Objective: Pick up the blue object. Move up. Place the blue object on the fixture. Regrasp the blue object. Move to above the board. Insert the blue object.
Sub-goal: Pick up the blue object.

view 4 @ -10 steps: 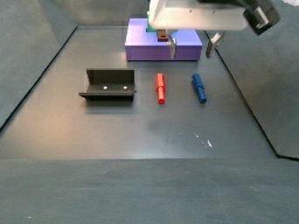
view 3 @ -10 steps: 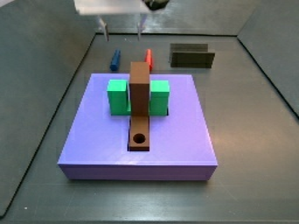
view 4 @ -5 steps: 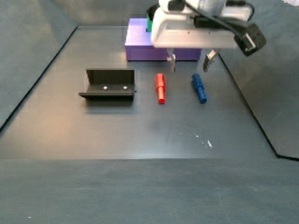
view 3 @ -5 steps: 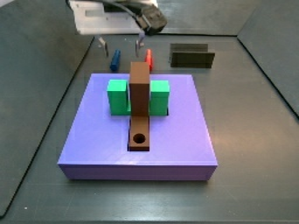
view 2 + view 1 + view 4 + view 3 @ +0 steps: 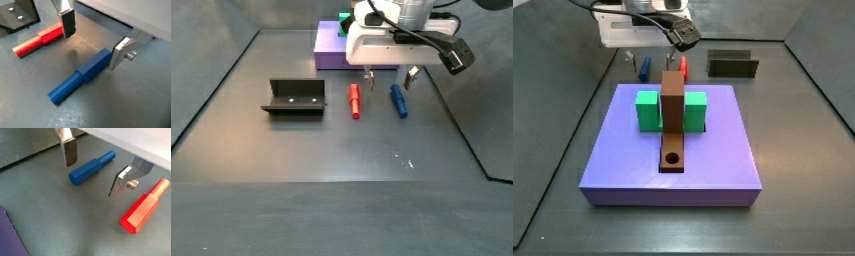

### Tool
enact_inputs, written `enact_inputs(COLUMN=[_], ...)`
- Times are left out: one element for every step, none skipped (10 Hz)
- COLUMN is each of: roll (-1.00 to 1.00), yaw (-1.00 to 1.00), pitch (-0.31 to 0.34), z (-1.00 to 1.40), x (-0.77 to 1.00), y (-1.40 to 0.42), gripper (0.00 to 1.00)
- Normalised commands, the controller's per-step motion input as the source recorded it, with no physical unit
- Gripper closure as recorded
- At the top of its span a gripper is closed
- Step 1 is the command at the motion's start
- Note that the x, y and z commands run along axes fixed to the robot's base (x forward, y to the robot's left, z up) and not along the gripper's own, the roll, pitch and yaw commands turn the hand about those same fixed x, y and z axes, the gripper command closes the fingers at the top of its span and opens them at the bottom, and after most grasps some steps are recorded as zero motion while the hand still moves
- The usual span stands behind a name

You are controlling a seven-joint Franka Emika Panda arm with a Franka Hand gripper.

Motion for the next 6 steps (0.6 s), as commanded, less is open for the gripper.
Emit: enact_inputs(roll=[0.00, 0.00, 0.00, 0.00, -0.03, -0.03], yaw=[0.00, -0.03, -0.01, 0.00, 0.00, 0.00], pitch=[-0.043, -0.066, -0.059, -0.047, -0.057, -0.074], z=[-0.20, -0.21, -0.22, -0.13, -0.10, -0.13], x=[-0.12, -0.25, -0.26, -0.23, -0.13, -0.12], y=[0.00, 0.00, 0.00, 0.00, 0.00, 0.00], gripper=[0.00, 0.00, 0.00, 0.00, 0.00, 0.00])
